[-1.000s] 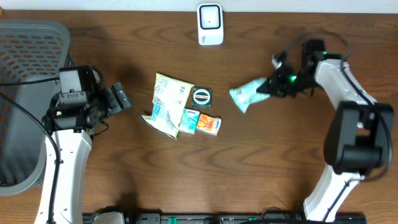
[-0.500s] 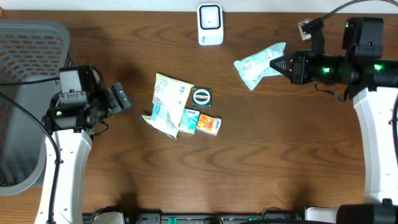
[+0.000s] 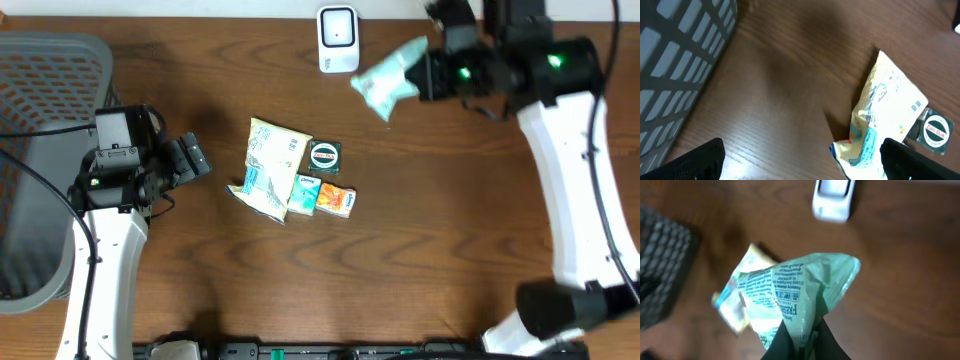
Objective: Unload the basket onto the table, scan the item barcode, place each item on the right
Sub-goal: 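Carry the wipes pack to the white scanner and hold it there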
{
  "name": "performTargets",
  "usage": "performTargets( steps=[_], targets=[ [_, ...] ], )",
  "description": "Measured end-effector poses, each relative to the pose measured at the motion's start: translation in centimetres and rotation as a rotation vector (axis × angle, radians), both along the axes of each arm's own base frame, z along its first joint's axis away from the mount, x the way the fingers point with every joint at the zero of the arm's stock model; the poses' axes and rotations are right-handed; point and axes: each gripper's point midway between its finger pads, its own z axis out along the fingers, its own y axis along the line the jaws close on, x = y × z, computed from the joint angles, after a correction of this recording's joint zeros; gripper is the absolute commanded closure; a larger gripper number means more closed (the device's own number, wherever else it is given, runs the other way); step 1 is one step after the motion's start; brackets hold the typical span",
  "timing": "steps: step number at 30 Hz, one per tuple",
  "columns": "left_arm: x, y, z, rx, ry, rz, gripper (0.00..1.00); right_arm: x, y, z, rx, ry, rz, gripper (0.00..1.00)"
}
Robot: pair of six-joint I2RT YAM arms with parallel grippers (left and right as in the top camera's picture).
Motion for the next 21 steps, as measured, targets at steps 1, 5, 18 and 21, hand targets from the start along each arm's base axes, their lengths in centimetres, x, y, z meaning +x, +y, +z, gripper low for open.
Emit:
performTargets(
  steps=[1, 5, 18, 21],
  targets=[
    [0.0, 0.0, 0.0, 0.000, 0.000, 0.000, 0.02, 1.1, 0.3, 0.1, -0.022, -0.024, -0.008, 0.99],
    [0.0, 0.0, 0.0, 0.000, 0.000, 0.000, 0.02, 6.2, 1.5, -0.3, -0.117, -0.146, -0.057, 0.99],
    [0.0, 0.0, 0.0, 0.000, 0.002, 0.000, 0.02, 18.0, 7.6, -6.3, -0.600, -0.586, -0.033, 0.99],
    [0.0, 0.0, 0.0, -0.001, 0.002, 0.000, 0.03, 20.0, 8.3, -7.0, -0.713, -0.689, 0.024, 0.99]
  ],
)
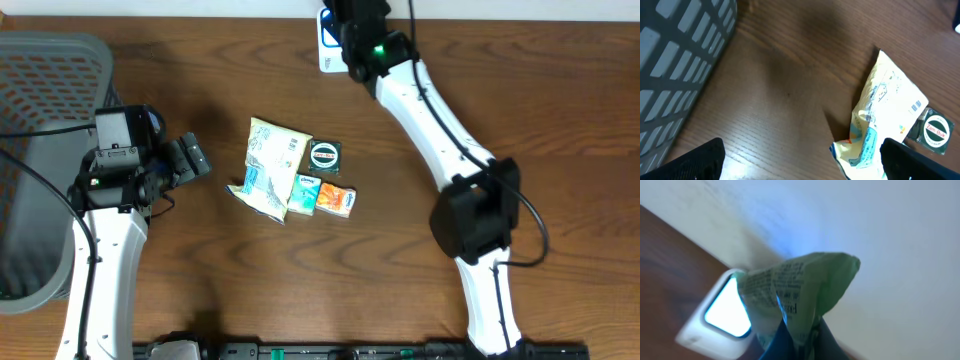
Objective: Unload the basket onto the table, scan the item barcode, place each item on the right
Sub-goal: 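Carry the wipes pack to the white scanner and hold it there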
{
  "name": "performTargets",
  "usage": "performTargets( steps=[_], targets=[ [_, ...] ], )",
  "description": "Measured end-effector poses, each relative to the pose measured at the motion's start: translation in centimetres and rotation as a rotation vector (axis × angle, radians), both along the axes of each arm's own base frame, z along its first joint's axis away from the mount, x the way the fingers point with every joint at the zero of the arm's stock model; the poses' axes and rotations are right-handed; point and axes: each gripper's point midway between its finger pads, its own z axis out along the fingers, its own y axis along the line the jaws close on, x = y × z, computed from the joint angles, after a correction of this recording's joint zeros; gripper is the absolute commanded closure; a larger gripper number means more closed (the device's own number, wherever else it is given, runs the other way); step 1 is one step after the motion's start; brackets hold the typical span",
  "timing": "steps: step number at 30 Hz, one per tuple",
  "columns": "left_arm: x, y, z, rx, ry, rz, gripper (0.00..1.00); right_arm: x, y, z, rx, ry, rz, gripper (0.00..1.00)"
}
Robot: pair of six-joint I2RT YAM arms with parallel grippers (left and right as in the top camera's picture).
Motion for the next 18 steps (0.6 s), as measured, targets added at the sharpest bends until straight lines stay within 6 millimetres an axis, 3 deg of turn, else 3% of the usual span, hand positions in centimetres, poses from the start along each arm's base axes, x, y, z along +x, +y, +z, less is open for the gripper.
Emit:
performTargets(
  steps=[10, 13, 18],
  targets=[
    [0.0, 0.0, 0.0, 0.000, 0.000, 0.000, 0.02, 3.6, 0.0, -6.8, -0.379, -0.060, 0.054, 0.99],
    [0.0, 0.0, 0.0, 0.000, 0.000, 0.000, 0.02, 3.8, -0.1, -7.6, -0.426, -0.055, 0.058, 0.99],
    [0.0, 0.0, 0.0, 0.000, 0.000, 0.000, 0.02, 4.0, -0.2, -6.8, -0.441, -0.084, 0.050, 0.99]
  ],
)
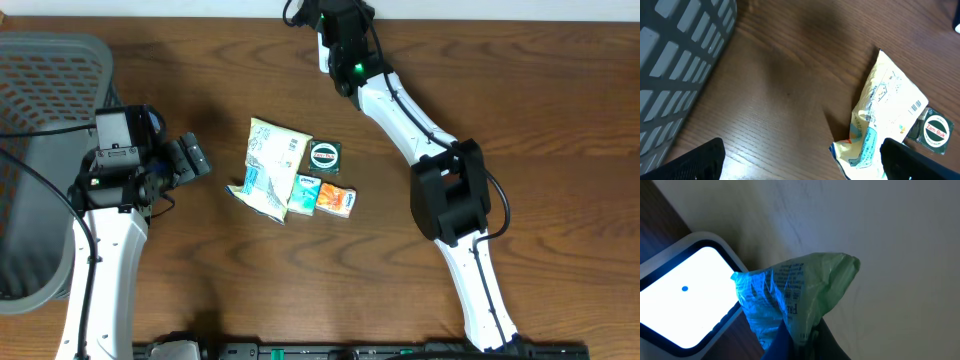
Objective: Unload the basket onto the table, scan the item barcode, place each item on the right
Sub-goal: 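Carry the wipes pack to the white scanner and hold it there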
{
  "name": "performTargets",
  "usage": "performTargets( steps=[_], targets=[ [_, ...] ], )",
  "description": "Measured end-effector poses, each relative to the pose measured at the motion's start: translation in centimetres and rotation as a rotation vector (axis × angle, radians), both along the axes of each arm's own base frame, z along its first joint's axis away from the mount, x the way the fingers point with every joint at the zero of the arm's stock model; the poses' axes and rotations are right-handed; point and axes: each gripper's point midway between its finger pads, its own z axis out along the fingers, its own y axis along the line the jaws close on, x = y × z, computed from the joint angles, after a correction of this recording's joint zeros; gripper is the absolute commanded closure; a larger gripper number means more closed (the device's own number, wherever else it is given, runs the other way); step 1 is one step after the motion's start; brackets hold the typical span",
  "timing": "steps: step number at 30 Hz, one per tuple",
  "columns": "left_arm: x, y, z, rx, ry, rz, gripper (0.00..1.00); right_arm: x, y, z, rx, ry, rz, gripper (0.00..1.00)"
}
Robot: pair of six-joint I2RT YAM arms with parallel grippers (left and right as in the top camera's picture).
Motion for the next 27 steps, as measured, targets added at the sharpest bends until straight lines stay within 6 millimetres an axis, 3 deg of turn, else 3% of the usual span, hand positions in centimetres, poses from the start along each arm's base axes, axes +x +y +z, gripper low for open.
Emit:
performTargets(
  steps=[13, 27],
  targets=[
    [0.0, 0.0, 0.0, 0.000, 0.000, 0.000, 0.02, 0.4, 0.0, 1.3, 0.010, -0.056, -0.005, 0.99],
    [0.0, 0.0, 0.0, 0.000, 0.000, 0.000, 0.02, 0.4, 0.0, 1.2, 0.040, -0.052, -0.015, 0.99]
  ],
)
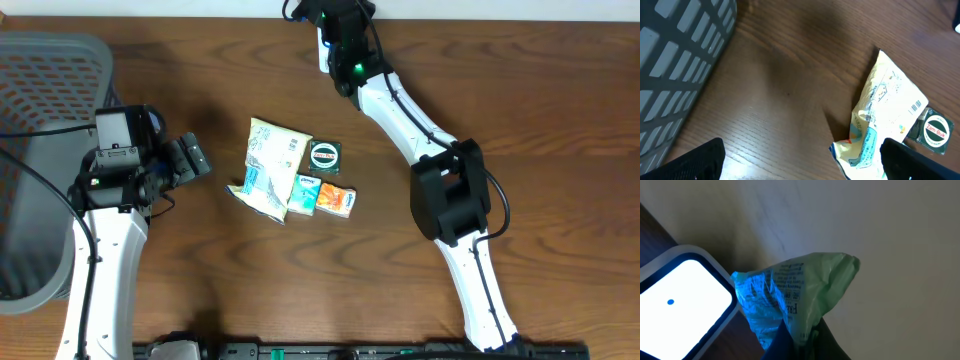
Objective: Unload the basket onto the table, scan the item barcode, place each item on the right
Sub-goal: 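Carry the wipes pack to the white scanner and hold it there, then move the wipes pack right and release it on the table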
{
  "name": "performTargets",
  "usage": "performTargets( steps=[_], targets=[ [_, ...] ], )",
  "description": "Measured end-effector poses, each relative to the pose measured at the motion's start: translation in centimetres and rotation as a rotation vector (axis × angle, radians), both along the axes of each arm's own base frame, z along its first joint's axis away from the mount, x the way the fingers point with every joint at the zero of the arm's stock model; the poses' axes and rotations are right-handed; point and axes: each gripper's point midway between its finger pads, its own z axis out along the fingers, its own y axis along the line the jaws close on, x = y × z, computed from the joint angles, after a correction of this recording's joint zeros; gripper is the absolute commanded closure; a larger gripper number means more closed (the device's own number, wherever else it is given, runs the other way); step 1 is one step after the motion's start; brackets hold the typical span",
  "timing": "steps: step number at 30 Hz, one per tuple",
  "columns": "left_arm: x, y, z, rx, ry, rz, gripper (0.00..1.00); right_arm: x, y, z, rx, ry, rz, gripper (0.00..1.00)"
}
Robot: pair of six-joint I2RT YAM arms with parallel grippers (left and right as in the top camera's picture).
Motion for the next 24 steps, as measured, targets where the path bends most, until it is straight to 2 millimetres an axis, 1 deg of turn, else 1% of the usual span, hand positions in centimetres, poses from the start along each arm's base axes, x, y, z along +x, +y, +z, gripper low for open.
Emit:
performTargets(
  steps=[5, 6, 8, 10, 11, 12, 14, 16, 17, 19, 21, 22, 24],
  targets=[
    [0.0, 0.0, 0.0, 0.000, 0.000, 0.000, 0.02, -0.8, -0.1, -1.2, 0.083, 0.073, -0.018, 0.99],
    [0.0, 0.0, 0.0, 0.000, 0.000, 0.000, 0.02, -1.1, -0.1, -1.3, 0.099, 0.093, -0.018, 0.99],
    [0.0, 0.0, 0.0, 0.000, 0.000, 0.000, 0.02, -1.8, 0.1, -0.7, 0.143, 0.126, -0.011, 0.99],
    [0.0, 0.0, 0.0, 0.000, 0.000, 0.000, 0.02, -3.0, 0.2, 0.8, 0.206, 0.163, 0.000, 0.99],
    [0.0, 0.0, 0.0, 0.000, 0.000, 0.000, 0.02, -3.9, 0.3, 2.5, 0.257, 0.177, 0.008, 0.99],
    [0.0, 0.0, 0.0, 0.000, 0.001, 0.000, 0.02, -4.5, 0.2, 3.5, 0.292, 0.192, 0.013, 0.99],
    [0.0, 0.0, 0.0, 0.000, 0.001, 0.000, 0.02, -6.4, 0.2, 6.8, 0.397, 0.212, 0.032, 0.99],
    [0.0, 0.0, 0.0, 0.000, 0.000, 0.000, 0.02, -9.0, 0.1, 10.8, 0.533, 0.243, 0.054, 0.99],
    [0.0, 0.0, 0.0, 0.000, 0.000, 0.000, 0.02, -10.0, -0.1, 11.9, 0.573, 0.260, 0.060, 0.99],
    [0.0, 0.0, 0.0, 0.000, 0.000, 0.000, 0.02, -12.7, -0.9, 14.2, 0.693, 0.324, 0.058, 0.99],
    [0.0, 0.0, 0.0, 0.000, 0.000, 0.000, 0.02, -14.9, -1.9, 14.8, 0.778, 0.410, 0.034, 0.99],
    [0.0, 0.0, 0.0, 0.000, 0.000, 0.000, 0.02, -15.9, -2.7, 14.6, 0.825, 0.461, 0.005, 0.99],
    [0.0, 0.0, 0.0, 0.000, 0.000, 0.000, 0.02, -17.6, -4.0, 13.3, 0.891, 0.578, -0.056, 0.99]
  ],
)
